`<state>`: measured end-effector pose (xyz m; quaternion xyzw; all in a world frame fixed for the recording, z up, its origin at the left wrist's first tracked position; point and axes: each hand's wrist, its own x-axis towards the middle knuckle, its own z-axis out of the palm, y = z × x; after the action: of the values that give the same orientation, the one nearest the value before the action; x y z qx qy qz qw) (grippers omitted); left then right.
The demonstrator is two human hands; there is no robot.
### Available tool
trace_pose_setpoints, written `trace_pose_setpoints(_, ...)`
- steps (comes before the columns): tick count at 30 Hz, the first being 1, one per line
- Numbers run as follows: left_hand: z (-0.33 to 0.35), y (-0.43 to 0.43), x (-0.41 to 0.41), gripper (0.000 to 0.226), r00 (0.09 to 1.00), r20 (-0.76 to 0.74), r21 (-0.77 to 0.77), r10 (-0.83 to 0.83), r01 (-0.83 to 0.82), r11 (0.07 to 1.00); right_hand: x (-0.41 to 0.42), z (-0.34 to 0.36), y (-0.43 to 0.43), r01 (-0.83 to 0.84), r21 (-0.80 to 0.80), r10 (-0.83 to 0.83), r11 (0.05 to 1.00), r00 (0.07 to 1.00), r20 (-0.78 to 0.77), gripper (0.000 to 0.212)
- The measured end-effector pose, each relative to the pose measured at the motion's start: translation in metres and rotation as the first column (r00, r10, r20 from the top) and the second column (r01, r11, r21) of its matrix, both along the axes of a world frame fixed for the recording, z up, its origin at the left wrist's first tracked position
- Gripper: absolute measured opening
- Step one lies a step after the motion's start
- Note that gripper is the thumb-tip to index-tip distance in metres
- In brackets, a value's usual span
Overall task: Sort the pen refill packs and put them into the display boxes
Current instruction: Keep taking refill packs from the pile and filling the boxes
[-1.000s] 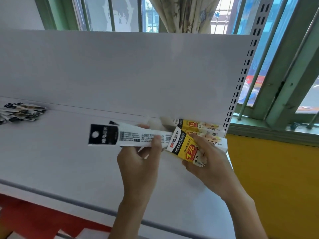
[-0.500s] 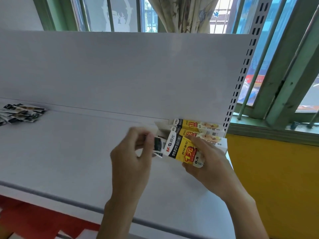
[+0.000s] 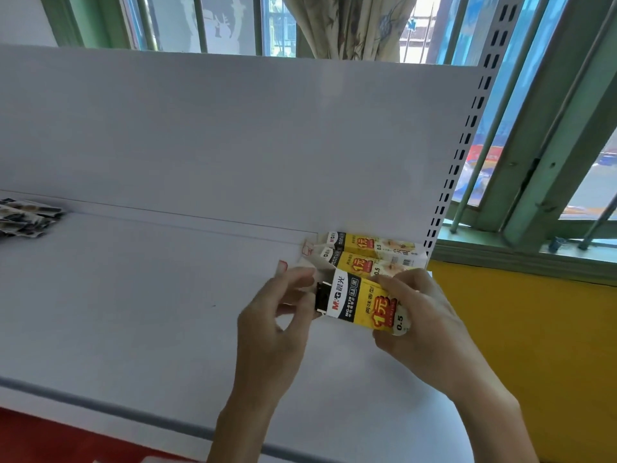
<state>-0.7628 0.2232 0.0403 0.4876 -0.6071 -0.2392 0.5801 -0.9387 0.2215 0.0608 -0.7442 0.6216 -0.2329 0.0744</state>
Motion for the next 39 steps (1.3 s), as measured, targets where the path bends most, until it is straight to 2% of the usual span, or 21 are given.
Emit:
trace_pose_setpoints(1,-0.003,-0.003,0.000,0.015,0.998,-0.063,0.044,-0.023,0.026,0.999,-0.001,-0.001,-0.001,0.003,-0.006,-0.003,1.000,1.000,-0.012,0.067)
trace_pose_setpoints(2,-0.005,-0.004,0.000,0.011,0.997,-0.059,0.075,-0.051,0.055,0.996,-0.001,-0.001,-0.003,0.003,-0.006,-0.003,1.000,1.000,-0.020,0.067)
trace_pose_setpoints(4,-0.009,-0.006,0.001,0.023,0.997,0.045,0.111,-0.064,0.059,0.992,0.000,-0.001,-0.003,0.002,0.005,-0.002,1.000,0.999,-0.033,0.066)
trace_pose_setpoints(6,-0.012,-0.008,0.001,0.029,0.998,0.018,0.142,-0.055,0.052,0.988,0.001,-0.002,-0.003,0.013,0.027,-0.012,1.000,0.999,-0.045,0.063)
trace_pose_setpoints(8,-0.014,-0.008,0.002,0.025,0.998,-0.016,0.157,-0.067,0.069,0.985,0.003,-0.003,-0.004,0.045,0.030,-0.043,0.999,0.997,-0.056,0.062)
trace_pose_setpoints(11,-0.018,-0.011,0.015,0.017,0.976,0.206,0.116,-0.069,0.046,0.992,0.010,-0.007,-0.012,0.116,0.039,-0.112,0.993,0.990,-0.089,0.060)
trace_pose_setpoints(14,-0.024,-0.011,0.048,0.021,0.914,0.401,0.115,-0.055,0.009,0.993,0.029,-0.011,-0.020,0.130,0.073,-0.128,0.989,0.991,-0.028,0.057)
trace_pose_setpoints(19,-0.025,0.007,0.151,0.024,0.856,0.499,0.121,0.134,-0.222,0.968,0.124,-0.011,-0.031,-0.055,-0.057,0.065,0.997,0.981,0.184,0.039)
trace_pose_setpoints(23,-0.022,0.048,0.261,0.021,0.772,0.538,0.099,0.339,-0.457,0.884,0.253,-0.015,-0.023,-0.279,-0.095,0.295,0.955,0.909,0.296,0.028)
trace_pose_setpoints(27,-0.020,0.101,0.359,0.017,0.685,0.538,0.073,0.492,-0.619,0.782,0.372,-0.027,0.000,-0.472,-0.073,0.465,0.879,0.811,0.354,0.025)
trace_pose_setpoints(32,-0.026,0.159,0.445,0.018,0.587,0.574,0.090,0.571,-0.739,0.668,0.486,-0.041,0.027,-0.626,-0.053,0.590,0.778,0.698,0.405,0.024)
trace_pose_setpoints(39,-0.038,0.175,0.515,0.017,0.560,0.555,0.134,0.615,-0.790,0.598,0.579,-0.054,0.028,-0.719,-0.024,0.670,0.695,0.634,0.386,0.028)
